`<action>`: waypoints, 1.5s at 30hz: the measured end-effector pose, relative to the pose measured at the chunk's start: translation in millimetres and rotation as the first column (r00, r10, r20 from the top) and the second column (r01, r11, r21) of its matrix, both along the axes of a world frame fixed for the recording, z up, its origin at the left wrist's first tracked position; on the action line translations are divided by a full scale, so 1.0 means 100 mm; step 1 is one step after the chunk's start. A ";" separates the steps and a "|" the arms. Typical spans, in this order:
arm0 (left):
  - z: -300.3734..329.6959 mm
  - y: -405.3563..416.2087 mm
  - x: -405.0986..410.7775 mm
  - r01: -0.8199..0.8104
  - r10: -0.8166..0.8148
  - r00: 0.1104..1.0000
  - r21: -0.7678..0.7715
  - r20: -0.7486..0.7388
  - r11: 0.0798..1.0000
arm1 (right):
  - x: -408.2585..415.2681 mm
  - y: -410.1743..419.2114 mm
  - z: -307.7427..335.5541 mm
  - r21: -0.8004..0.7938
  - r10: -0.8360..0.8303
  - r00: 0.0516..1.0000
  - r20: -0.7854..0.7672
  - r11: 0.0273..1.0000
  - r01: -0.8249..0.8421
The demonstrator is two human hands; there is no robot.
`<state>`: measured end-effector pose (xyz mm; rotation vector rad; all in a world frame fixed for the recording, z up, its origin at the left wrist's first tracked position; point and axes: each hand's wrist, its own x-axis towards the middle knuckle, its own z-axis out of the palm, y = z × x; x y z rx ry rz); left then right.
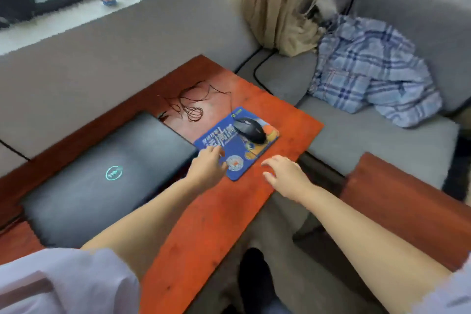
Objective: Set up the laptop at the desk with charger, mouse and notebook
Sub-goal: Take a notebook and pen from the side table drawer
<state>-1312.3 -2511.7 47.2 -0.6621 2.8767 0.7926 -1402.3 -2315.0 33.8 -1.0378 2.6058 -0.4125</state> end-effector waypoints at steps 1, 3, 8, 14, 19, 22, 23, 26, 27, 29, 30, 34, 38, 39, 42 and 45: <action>-0.02 0.24 -0.04 0.067 -0.067 0.998 0.001 0.018 0.998 | 0.08 0.30 -0.03 0.007 -0.059 0.998 0.013 0.998 0.059; -0.07 0.72 -0.13 0.192 -0.192 0.981 0.004 0.033 0.981 | 0.23 0.88 -0.10 0.032 -0.182 0.983 0.041 0.983 0.180; -0.24 1.92 -0.33 0.413 -0.412 0.906 0.016 0.097 0.911 | 0.57 2.18 -0.35 0.108 -0.438 0.893 0.106 0.897 0.428; -0.89 3.08 -0.38 0.458 -0.474 0.820 0.130 0.321 0.879 | 0.99 3.46 -0.90 0.234 -0.598 0.746 0.293 0.801 0.550; -1.45 3.66 -0.30 0.125 -0.190 0.880 0.174 0.436 0.977 | 1.24 4.12 -1.34 0.278 -0.773 0.480 0.416 0.610 0.742; -1.69 3.78 -0.34 -0.226 0.085 0.903 0.296 0.422 0.928 | 1.26 4.26 -1.59 0.303 -0.819 -0.003 0.573 0.208 0.930; -1.78 3.79 -0.39 -0.282 0.130 0.910 0.359 0.393 0.890 | 1.23 4.27 -1.67 0.309 -0.759 -0.182 0.625 0.027 0.951; -2.07 3.79 -0.50 -0.324 0.184 0.930 0.471 0.319 0.821 | 1.07 4.36 -1.98 0.231 -0.667 -0.400 0.628 -0.332 0.915; -2.14 3.77 -0.52 -0.354 0.211 0.922 0.482 0.326 0.801 | 1.03 4.38 -2.05 0.192 -0.661 -0.417 0.624 -0.388 0.902; -2.29 3.73 -0.55 -0.402 0.265 0.910 0.523 0.318 0.751 | 0.99 4.39 -2.19 0.116 -0.570 -0.448 0.689 -0.523 0.844; -2.34 3.70 -0.55 -0.414 0.279 0.907 0.549 0.315 0.726 | 0.98 4.39 -2.25 0.090 -0.498 -0.452 0.740 -0.593 0.800; -2.51 3.61 -0.56 -0.413 0.274 0.908 0.559 0.318 0.719 | 0.93 4.46 -2.36 0.073 -0.279 -0.417 0.865 -0.752 0.655; -2.64 3.61 -0.45 -0.316 0.245 0.948 0.526 0.202 0.789 | 1.02 4.53 -2.42 0.060 -0.282 -0.393 0.875 -0.743 0.667; -2.66 3.62 -0.40 -0.312 0.248 0.950 0.489 0.191 0.815 | 1.08 4.51 -2.43 0.061 -0.299 -0.404 0.865 -0.736 0.675; -2.73 3.67 -0.11 -0.350 0.295 0.933 0.340 0.204 0.873 | 1.28 4.43 -2.48 0.094 -0.286 -0.466 0.837 -0.765 0.637; -2.75 3.78 0.06 -0.468 0.403 0.883 0.361 0.242 0.807 | 1.36 4.33 -2.56 0.144 -0.154 -0.505 0.849 -0.852 0.503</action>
